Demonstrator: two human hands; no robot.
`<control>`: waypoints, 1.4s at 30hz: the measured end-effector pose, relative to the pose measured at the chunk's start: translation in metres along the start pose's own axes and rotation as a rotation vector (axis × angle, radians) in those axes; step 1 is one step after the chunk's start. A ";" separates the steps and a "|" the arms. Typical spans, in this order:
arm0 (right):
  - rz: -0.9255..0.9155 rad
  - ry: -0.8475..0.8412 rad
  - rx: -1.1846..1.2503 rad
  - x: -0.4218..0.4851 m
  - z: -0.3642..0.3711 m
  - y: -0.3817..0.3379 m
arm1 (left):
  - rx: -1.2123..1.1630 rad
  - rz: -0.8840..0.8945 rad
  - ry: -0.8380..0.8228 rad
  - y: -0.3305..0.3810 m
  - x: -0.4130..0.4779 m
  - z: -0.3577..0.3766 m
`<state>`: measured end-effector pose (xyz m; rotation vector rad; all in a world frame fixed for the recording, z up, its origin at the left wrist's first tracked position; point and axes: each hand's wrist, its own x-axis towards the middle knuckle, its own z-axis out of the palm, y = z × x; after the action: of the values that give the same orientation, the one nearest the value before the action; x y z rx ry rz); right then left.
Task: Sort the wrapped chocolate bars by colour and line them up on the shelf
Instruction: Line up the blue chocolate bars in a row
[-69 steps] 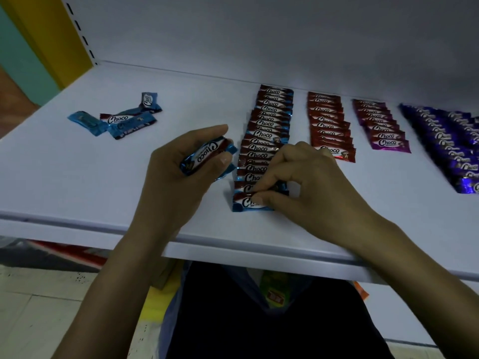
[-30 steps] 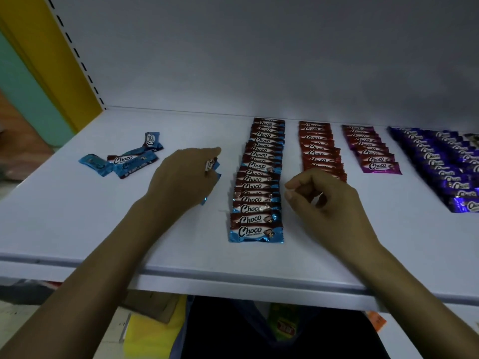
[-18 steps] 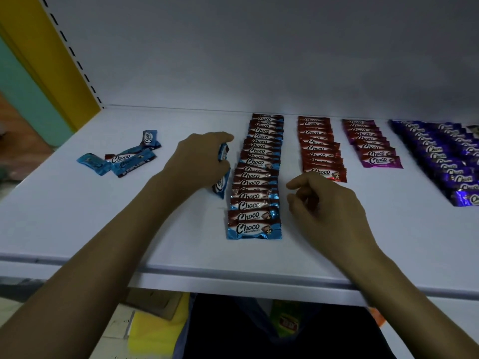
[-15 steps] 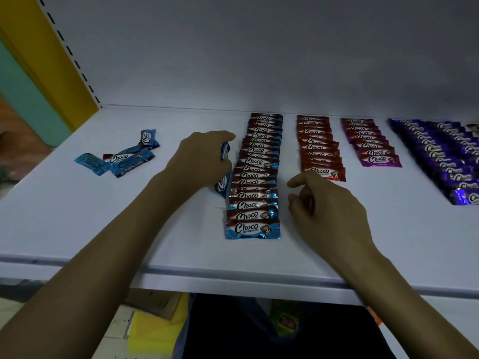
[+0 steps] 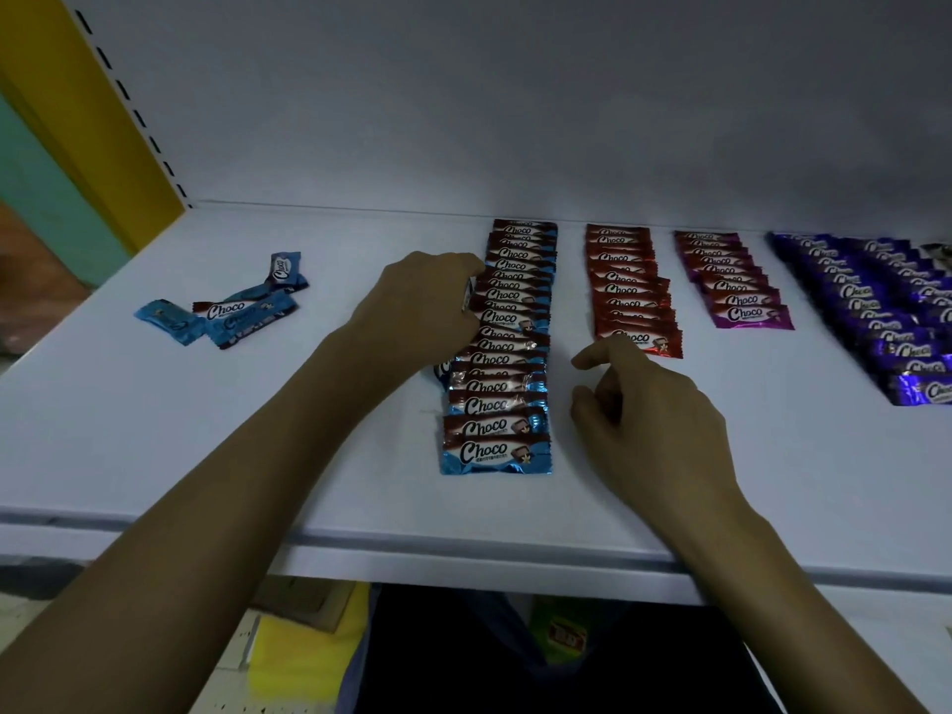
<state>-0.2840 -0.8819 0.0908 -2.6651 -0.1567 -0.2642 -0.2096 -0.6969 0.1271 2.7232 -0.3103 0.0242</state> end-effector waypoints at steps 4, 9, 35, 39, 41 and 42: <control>0.000 0.002 0.004 0.000 0.000 0.000 | -0.012 0.006 -0.005 -0.001 0.001 0.001; 0.004 0.003 0.011 0.000 0.001 0.001 | 0.053 -0.011 0.007 -0.005 0.003 -0.003; 0.002 -0.001 0.010 0.000 0.001 0.001 | 0.132 -0.069 -0.031 -0.006 -0.019 -0.004; 0.006 0.008 0.017 0.001 0.001 0.001 | 0.132 -0.077 -0.031 -0.004 -0.020 -0.003; 0.009 0.010 0.016 0.001 0.002 0.001 | 0.130 -0.064 -0.033 0.000 -0.020 -0.004; 0.010 0.009 0.014 0.001 0.002 0.001 | 0.127 -0.055 -0.034 0.002 -0.020 -0.004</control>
<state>-0.2825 -0.8816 0.0885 -2.6498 -0.1417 -0.2702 -0.2299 -0.6933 0.1301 2.8592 -0.2507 -0.0181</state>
